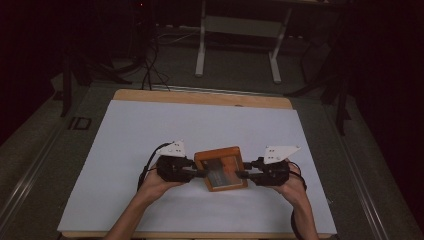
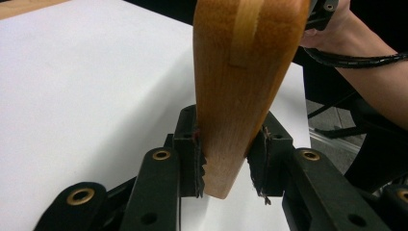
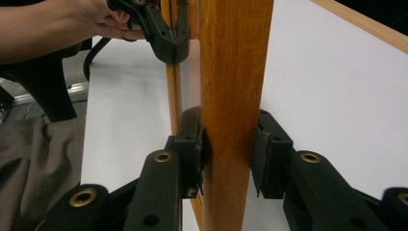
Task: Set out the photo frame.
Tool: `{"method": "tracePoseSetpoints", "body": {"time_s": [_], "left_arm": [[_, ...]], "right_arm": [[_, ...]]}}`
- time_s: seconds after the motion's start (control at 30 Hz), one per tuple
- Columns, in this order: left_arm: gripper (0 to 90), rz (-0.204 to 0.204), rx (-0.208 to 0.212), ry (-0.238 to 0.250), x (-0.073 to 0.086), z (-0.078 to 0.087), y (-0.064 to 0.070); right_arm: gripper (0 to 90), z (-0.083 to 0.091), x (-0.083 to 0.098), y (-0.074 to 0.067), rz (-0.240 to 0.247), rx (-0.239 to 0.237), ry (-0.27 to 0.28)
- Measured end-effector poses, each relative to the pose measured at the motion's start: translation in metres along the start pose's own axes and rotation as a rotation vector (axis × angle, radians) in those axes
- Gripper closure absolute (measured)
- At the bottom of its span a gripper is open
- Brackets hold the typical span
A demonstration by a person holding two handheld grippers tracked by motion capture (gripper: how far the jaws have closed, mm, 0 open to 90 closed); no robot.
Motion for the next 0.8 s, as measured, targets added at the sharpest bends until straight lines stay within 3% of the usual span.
{"method": "tracePoseSetpoints", "body": {"time_s": [0.27,0.47,0.8], "left_arm": [[68.2,0.002,0.003,-0.022,0.002,0.005,-0.007],[68.0,0.013,-0.012,-0.041,0.004,0.007,-0.014],[67.5,0.039,-0.044,-0.027,0.005,0.016,-0.025]], "right_arm": [[67.8,-0.009,0.001,0.003,-0.013,-0.011,0.011],[67.6,-0.021,0.007,0.009,-0.049,-0.023,0.013],[67.2,-0.035,0.006,0.016,-0.083,-0.029,0.040]]}}
Point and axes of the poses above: each handheld gripper's, and its own axes: z roughly backward along the jaws, x roughly out of its underside, y roughly to its right, the point moved 4 cm from there along -z, roughly forward along the jaws, and after that the axes turned 10 degrees about -x, right-handed, at the moved point
